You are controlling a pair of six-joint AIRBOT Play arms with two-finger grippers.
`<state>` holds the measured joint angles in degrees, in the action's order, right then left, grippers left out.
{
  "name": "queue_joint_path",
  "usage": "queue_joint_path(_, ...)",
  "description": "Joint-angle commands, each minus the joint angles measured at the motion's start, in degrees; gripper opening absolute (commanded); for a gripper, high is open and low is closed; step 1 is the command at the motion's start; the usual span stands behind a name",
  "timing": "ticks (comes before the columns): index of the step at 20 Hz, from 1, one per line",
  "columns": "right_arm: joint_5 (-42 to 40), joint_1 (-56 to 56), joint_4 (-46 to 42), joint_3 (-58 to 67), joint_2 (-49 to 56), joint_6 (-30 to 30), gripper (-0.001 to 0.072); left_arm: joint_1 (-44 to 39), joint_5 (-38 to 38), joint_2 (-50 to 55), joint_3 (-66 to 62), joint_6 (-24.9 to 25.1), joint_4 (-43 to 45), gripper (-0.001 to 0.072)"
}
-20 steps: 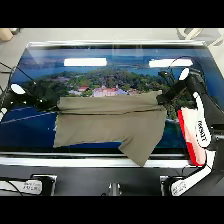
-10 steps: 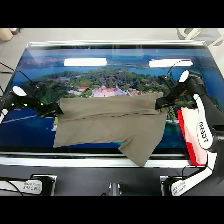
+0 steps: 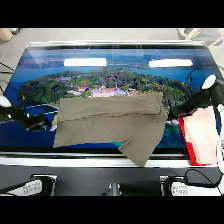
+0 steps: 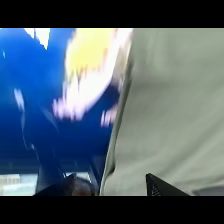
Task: Fold the shirts.
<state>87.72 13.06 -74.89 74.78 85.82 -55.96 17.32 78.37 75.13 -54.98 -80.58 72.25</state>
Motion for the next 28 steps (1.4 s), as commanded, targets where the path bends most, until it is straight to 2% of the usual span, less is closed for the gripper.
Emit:
queue_joint_path(1, -3.02, 0.61, 4.68, -13.27, -7.04, 3.26, 0.0531, 0.68, -6.12, -6.82, 14.71, 2.38, 0.57, 0.0542)
queue_joint_path(7, -3.02, 0.61, 4.57, -16.11, -10.1, 4.83, 0.0531, 0.44, -10.21, -6.54, 19.32, 3.85, -4.02, 0.0537)
queue_joint_path(10, -3.76, 0.61, 3.74, -16.7, -10.1, 4.79, 0.0535, -1.16, -12.0, -5.9, 20.09, 3.02, -5.77, 0.0509)
queue_joint_path(11, -3.91, 0.61, 3.78, -17.51, -10.1, 4.81, 0.0548, -1.51, -12.46, -5.4, 20.61, 2.99, -6.38, 0.0473)
queue_joint_path(12, -3.74, 0.61, 3.85, -18.84, -10.12, 4.79, 0.0563, -1.77, -12.72, -4.66, 21.29, 2.73, -7.15, 0.0467)
queue_joint_path(13, -3.74, 0.61, 4.42, -20.74, -10.38, 4.81, 0.0563, -1.86, -13.33, -4.09, 21.9, 1.68, -7.19, 0.0364)
queue_joint_path(14, -4.24, 0.61, 4.98, -22.93, -11.08, 4.83, 0.0563, -1.81, -14.05, -3.82, 22.23, 0.37, -7.19, 0.0188)
queue_joint_path(15, -5.07, 0.61, 5.44, -25.33, -12.37, 4.83, 0.0563, -1.81, -14.38, -3.93, 22.18, 0.07, -7.37, 0.0081)
queue_joint_path(16, -6.1, 0.61, 5.73, -27.69, -14.01, 4.83, 0.0563, -1.81, -14.38, -4.11, 21.94, 0.28, -7.37, 0.0026)
queue_joint_path(22, -16.04, 0.61, 15.72, -42.93, -18.91, 5.66, 0.0554, -1.81, -14.29, -6.03, 21.79, 1.33, -7.37, 0.0025)
queue_joint_path(27, -22.56, 0.61, 17.86, -48.39, -18.91, 5.64, 0.0518, -1.81, -14.36, -8.28, 21.79, 1.36, -7.34, 0.0025)
queue_joint_path(28, -24.55, 0.61, 17.73, -48.43, -18.91, 5.35, 0.0407, -1.81, -14.36, -8.33, 21.79, 1.33, -7.37, 0.0025)
